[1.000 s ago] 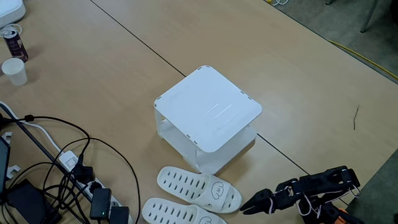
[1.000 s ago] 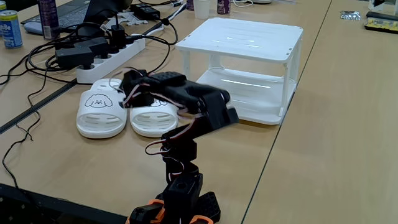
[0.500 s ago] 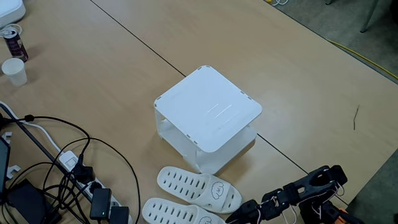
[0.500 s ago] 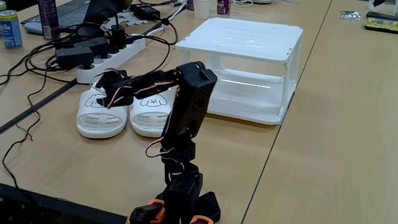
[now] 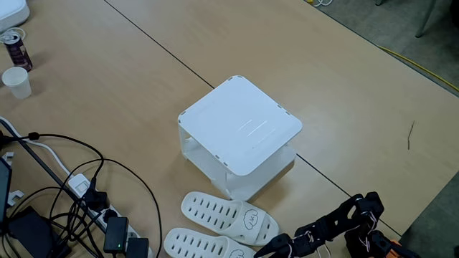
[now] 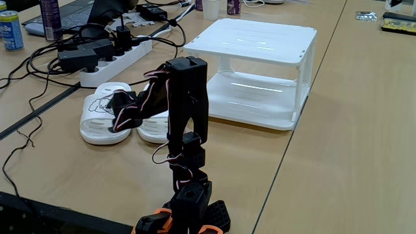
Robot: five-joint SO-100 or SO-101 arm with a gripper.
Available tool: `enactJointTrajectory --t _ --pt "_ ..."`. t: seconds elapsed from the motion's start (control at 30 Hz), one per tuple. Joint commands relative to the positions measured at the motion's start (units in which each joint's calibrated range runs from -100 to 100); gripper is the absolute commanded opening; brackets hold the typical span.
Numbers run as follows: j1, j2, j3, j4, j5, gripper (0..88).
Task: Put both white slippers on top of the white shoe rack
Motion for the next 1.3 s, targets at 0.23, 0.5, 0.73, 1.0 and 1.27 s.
enactJointTrajectory --t 0.23,0.5,0.73,1.0,1.27 --pt "0.5 6.1 -10.1 -1.6 0.4 24.2" --pt "0.4 11.4 -16.5 -1.7 0.4 26.1" --pt "0.7 15.3 -23.3 -1.7 0.4 26.0" --pt "0.8 18.8 -29.7 -1.7 0.4 25.9" --pt "1.1 19.7 -30.3 -1.6 0.4 13.3"
